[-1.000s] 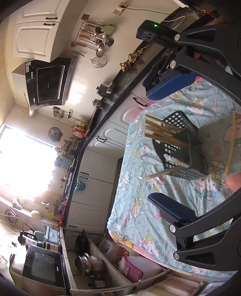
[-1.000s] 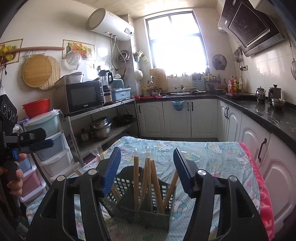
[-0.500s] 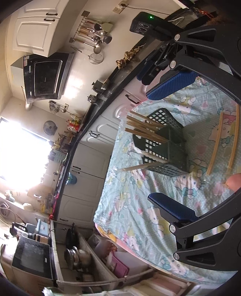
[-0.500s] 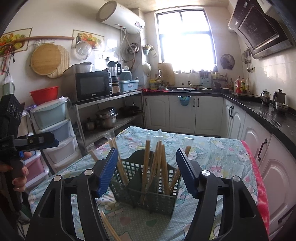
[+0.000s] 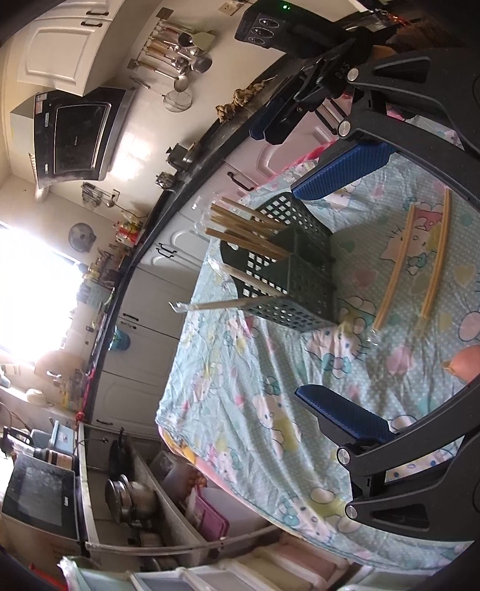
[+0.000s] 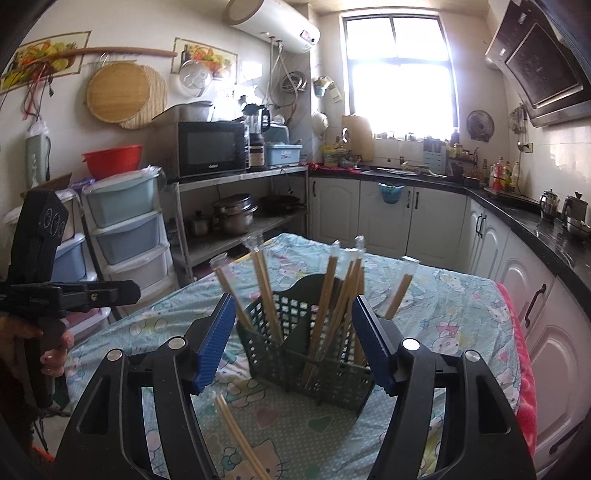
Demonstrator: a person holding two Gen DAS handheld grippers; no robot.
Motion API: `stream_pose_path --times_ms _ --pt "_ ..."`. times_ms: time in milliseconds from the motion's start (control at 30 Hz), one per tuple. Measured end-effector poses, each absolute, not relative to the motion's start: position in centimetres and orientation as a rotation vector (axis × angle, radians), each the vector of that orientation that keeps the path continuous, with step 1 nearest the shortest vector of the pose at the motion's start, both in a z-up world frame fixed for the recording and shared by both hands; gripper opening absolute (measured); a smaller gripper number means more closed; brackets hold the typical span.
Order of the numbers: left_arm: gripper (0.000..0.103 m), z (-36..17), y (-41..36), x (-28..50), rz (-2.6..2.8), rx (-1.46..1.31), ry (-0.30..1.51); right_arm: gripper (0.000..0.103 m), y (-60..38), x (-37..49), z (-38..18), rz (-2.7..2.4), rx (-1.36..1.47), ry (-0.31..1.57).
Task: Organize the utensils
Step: 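Pull both open grippers back from the basket toward the last chopsticks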
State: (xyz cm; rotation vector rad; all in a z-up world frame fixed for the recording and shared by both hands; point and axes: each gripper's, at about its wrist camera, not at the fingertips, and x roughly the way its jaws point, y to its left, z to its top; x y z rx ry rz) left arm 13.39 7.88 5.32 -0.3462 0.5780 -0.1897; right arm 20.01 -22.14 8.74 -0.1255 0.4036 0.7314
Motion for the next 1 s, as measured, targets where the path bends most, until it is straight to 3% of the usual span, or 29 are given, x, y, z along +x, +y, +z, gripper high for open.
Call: stream_pose_path --times_ms 833,1000 --pt "0.092 -1.7 8.3 11.5 -0.155 -0.349 0.774 0.063 -17.7 17.9 3.3 0.863 -0.319 0.549" --pt "0.08 -3.4 8.4 11.3 -0.155 -0.371 0.835 0.063 -17.3 18.4 1.9 0.868 -0.342 0.603"
